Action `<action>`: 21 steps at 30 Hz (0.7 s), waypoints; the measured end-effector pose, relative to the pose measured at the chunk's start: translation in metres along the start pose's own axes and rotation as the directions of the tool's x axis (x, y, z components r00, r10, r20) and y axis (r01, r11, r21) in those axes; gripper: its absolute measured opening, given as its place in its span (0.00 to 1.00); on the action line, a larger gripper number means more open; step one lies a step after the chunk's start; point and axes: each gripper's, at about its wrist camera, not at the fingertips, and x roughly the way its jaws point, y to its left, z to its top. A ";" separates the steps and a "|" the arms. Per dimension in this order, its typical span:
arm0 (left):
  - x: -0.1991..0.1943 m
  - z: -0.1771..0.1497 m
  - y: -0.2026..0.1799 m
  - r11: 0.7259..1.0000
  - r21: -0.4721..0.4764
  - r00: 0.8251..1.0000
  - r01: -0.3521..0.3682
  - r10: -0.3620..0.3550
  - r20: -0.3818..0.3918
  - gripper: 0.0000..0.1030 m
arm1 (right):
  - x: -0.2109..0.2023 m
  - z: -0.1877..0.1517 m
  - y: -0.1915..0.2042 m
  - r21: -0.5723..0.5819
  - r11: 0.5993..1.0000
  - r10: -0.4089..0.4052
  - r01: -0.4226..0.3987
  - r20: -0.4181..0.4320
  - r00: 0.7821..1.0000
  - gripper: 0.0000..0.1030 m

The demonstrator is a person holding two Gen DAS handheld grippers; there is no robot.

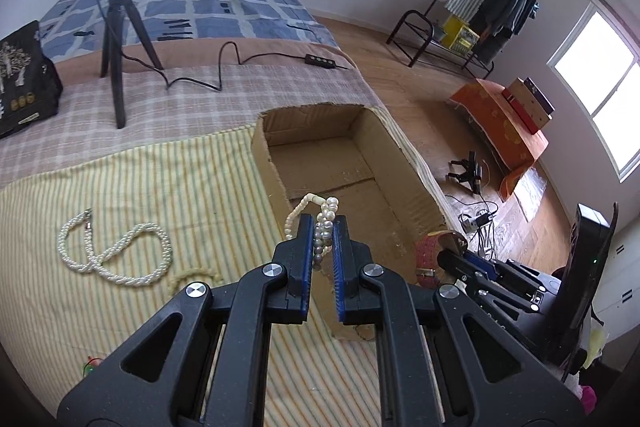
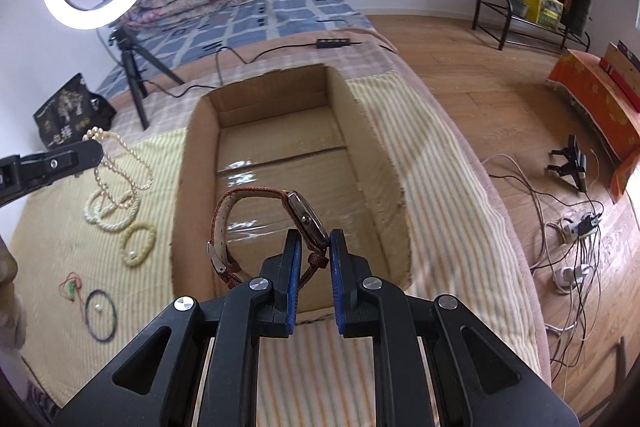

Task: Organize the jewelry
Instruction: 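Carry the watch and pearl necklace into the cardboard box and open both grippers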

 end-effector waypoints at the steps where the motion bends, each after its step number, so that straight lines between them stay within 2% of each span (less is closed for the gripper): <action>1: 0.005 0.002 -0.003 1.000 0.007 1.000 -0.002 0.002 -0.003 0.07 | 0.001 0.001 -0.004 0.010 1.000 -0.004 0.004 -0.001 1.000 0.12; 11: 0.033 0.010 -0.015 0.999 0.018 0.999 0.026 -0.026 -0.020 0.07 | 0.012 0.005 -0.017 0.039 0.999 -0.029 0.029 -0.019 0.999 0.12; 17: 0.048 0.005 -0.022 0.999 0.039 0.999 0.016 -0.013 -0.052 0.07 | 0.017 0.004 -0.023 0.055 0.998 -0.032 0.035 -0.043 0.999 0.12; 21: 0.051 0.003 -0.024 0.999 0.045 0.998 0.000 0.002 -0.056 0.07 | 0.018 0.005 -0.026 0.060 0.997 -0.038 0.041 -0.056 0.998 0.16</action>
